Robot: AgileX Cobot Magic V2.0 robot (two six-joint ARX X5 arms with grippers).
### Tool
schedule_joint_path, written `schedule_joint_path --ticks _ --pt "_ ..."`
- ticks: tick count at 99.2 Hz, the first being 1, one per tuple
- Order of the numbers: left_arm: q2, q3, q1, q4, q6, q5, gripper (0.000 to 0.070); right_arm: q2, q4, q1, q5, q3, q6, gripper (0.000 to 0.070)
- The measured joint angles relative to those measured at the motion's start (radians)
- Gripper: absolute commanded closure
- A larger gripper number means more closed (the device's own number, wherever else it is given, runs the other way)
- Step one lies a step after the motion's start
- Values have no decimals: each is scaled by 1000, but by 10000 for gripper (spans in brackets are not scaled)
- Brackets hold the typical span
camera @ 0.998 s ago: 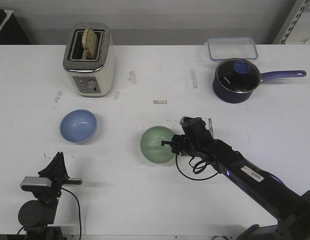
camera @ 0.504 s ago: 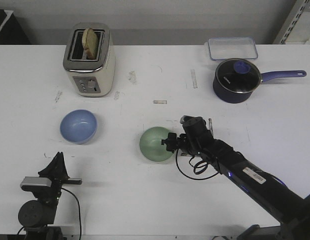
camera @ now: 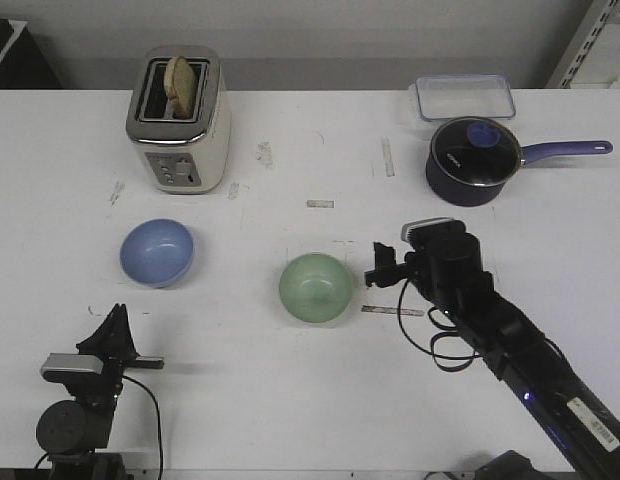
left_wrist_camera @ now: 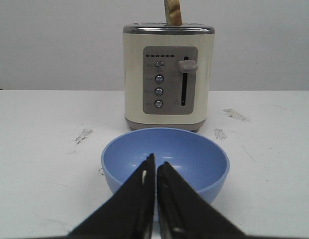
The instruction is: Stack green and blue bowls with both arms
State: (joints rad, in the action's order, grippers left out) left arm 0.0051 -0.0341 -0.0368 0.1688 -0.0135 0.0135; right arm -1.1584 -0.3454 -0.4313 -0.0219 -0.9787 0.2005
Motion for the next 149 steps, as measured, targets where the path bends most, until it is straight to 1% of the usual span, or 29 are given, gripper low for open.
schedule_joint_path --ticks 4,7,12,18,32,39,45,58,68,75,85,100,121,132,149 --pt "0 0 0 0 0 0 699 13 0 28 -1 0 -66 647" --pt "0 0 0 0 0 0 699 22 0 49 -1 0 -111 696" --pt "0 0 0 0 0 0 699 34 0 82 0 0 -176 696" --pt "0 0 0 0 0 0 699 46 5 119 13 2 -224 696" --pt "0 0 0 0 0 0 699 85 86 216 120 63 -263 696" --pt "0 0 0 0 0 0 699 122 163 256 170 129 -264 696" --pt "0 0 0 0 0 0 699 161 246 278 192 198 -264 696" --pt "0 0 0 0 0 0 699 260 396 313 204 354 -259 696" --pt "0 0 0 0 0 0 699 343 447 352 201 454 -201 696" --pt "0 0 0 0 0 0 699 403 452 379 196 504 -148 696" --pt "0 0 0 0 0 0 699 489 455 404 180 558 -116 696" --pt "0 0 0 0 0 0 699 638 438 424 136 621 -105 696" --pt "0 0 0 0 0 0 699 855 349 425 27 636 -101 696" --pt "0 0 0 0 0 0 699 932 326 426 24 636 -100 696" --pt "0 0 0 0 0 0 699 993 305 426 34 636 -100 696"
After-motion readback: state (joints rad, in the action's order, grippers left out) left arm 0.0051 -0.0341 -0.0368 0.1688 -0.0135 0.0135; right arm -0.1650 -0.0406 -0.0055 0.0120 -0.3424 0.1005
